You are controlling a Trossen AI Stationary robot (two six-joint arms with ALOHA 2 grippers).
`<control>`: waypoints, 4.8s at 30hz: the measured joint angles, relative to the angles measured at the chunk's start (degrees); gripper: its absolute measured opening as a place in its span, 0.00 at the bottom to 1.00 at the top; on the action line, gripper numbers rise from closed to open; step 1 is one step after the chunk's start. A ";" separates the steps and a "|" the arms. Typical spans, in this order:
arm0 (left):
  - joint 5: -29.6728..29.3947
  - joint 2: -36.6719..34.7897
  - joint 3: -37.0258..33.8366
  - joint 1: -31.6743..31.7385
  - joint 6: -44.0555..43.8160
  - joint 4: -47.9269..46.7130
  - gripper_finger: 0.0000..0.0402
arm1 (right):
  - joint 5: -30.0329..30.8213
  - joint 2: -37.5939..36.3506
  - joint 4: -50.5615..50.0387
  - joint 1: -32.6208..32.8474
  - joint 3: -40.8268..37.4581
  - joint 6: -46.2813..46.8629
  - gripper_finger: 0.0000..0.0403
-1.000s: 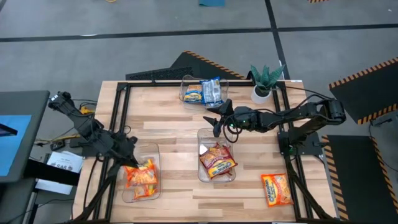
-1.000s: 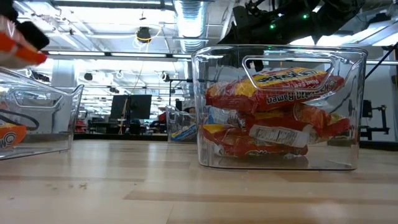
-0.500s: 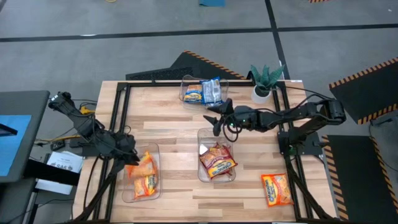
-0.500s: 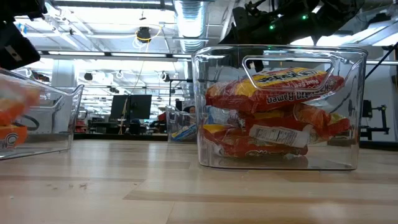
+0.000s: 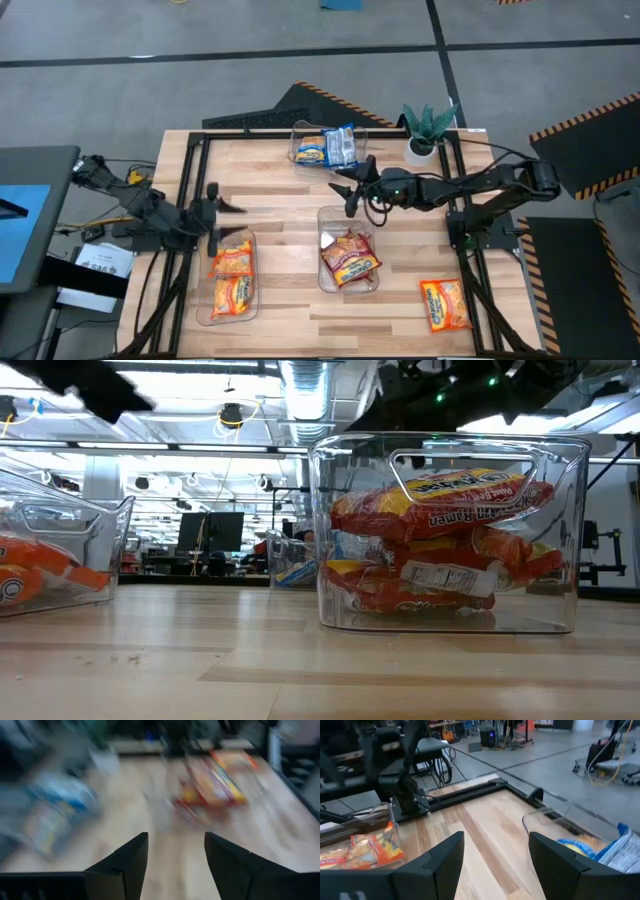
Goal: Sort Maruchan noodles
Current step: Put the orange noodle pack into the left transparent bin, then return to Home Position
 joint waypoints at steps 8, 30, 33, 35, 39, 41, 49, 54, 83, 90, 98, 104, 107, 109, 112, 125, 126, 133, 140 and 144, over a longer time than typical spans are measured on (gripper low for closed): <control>12.53 -0.02 -4.13 13.49 19.37 23.19 0.46 | 0.00 -11.64 -9.66 0.23 0.13 -0.75 0.62; 29.46 0.45 -17.79 30.40 16.04 41.67 0.46 | -18.32 -22.06 -78.93 33.92 6.25 59.66 0.62; 29.42 0.45 -17.79 30.40 16.09 41.52 0.46 | -18.48 -17.24 -78.46 39.25 6.25 65.84 0.62; 29.37 0.45 -17.79 30.40 16.33 41.38 0.46 | -20.44 -13.71 -78.09 41.69 6.27 69.45 0.62; 28.55 0.45 -17.79 30.38 17.12 41.17 0.46 | -26.84 -6.83 -80.17 44.32 6.25 75.58 0.62; 28.46 0.45 -17.79 30.38 17.37 41.17 0.46 | -29.84 -3.64 -81.85 44.93 6.25 77.20 0.62; 28.41 0.45 -17.79 30.38 17.81 40.92 0.46 | -36.33 6.86 -80.40 43.89 6.22 76.74 0.62; 28.39 0.45 -17.79 30.38 17.83 39.84 0.46 | -39.70 11.16 -76.66 43.03 6.33 74.33 0.62; 28.35 0.39 -17.79 30.38 17.85 39.40 0.46 | -36.01 15.46 -84.47 34.60 22.58 39.65 0.03; 26.77 0.36 -17.79 30.36 18.17 39.58 0.46 | -25.52 5.87 -85.76 32.73 32.49 33.60 0.03; 19.50 0.12 -17.79 30.36 19.63 41.06 0.46 | -1.33 -0.37 -62.29 26.41 35.89 4.49 0.05; 14.75 -0.12 -17.77 30.36 19.66 41.21 0.46 | -6.80 7.47 -33.65 18.99 35.95 -14.82 0.04; 13.98 -0.14 -17.75 30.36 20.55 41.21 0.46 | -15.62 15.12 -18.89 16.08 35.87 -17.95 0.04; 13.82 -0.14 -17.75 30.36 20.65 41.13 0.46 | -21.28 20.63 -7.98 14.59 35.81 -18.44 0.04; 13.83 -0.14 -17.75 30.36 20.61 41.06 0.46 | -28.37 29.37 10.46 12.72 35.97 -16.85 0.04; 13.78 -0.10 -17.75 30.36 20.54 40.82 0.46 | -41.26 57.43 30.00 9.09 58.67 0.93 0.04; 13.81 -0.10 -17.75 30.36 20.53 40.82 0.46 | -41.41 58.59 29.94 9.09 60.00 1.66 0.05; 13.71 -0.10 -17.75 30.36 20.41 40.31 0.46 | -41.70 62.84 26.42 9.11 64.81 5.74 0.14; 13.23 -0.10 -17.75 30.36 20.06 39.90 0.46 | -41.59 60.80 18.37 9.09 64.85 3.49 0.34; 10.24 -0.12 -17.75 30.36 20.42 39.82 0.46 | -42.16 57.66 6.50 8.36 64.95 -0.40 0.50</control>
